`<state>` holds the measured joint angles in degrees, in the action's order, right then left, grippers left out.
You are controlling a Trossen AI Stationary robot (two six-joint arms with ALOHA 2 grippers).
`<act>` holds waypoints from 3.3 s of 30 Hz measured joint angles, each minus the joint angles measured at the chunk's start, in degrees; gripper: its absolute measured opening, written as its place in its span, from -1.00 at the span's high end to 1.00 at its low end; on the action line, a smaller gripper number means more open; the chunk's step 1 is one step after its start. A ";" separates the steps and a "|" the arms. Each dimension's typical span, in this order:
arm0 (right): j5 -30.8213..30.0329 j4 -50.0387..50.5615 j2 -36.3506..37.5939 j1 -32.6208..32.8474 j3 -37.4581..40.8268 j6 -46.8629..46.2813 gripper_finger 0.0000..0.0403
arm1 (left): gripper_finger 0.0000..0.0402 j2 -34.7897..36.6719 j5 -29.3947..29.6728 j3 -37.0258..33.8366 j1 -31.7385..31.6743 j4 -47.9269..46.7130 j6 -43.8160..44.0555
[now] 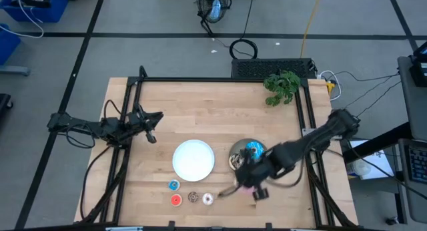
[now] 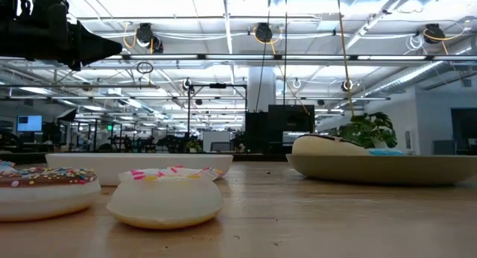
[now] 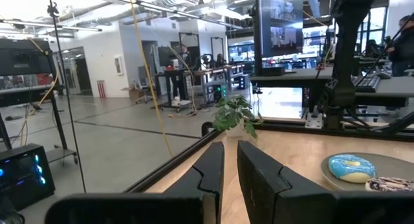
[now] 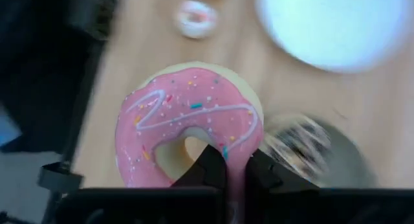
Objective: Pick & Place donuts
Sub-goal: Put the big pink donut on the gray plate, then put the small orange donut on the white plate
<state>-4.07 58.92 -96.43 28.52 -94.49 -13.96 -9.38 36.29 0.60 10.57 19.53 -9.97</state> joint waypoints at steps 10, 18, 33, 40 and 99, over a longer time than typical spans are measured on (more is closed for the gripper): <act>-1.96 2.61 9.12 -8.64 17.11 -7.78 0.97 | 0.75 0.02 0.02 0.00 0.02 0.02 0.00; 12.40 -15.51 8.99 -11.66 33.69 -5.42 0.97 | 0.75 0.00 0.04 0.00 0.01 0.02 -0.03; 10.12 -25.70 9.08 -11.70 44.74 -7.91 0.97 | 0.75 0.00 0.22 0.00 0.00 0.06 0.17; 9.10 -27.48 9.08 -11.83 45.91 -7.89 0.94 | 0.75 0.02 0.20 0.00 0.01 0.06 0.00; 8.56 -8.15 9.18 -12.67 25.30 -4.45 0.26 | 0.75 0.02 0.11 0.00 0.00 -0.44 -0.70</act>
<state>4.49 50.77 -87.25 15.85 -69.20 -18.41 -9.37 36.40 0.60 10.57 19.09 -10.68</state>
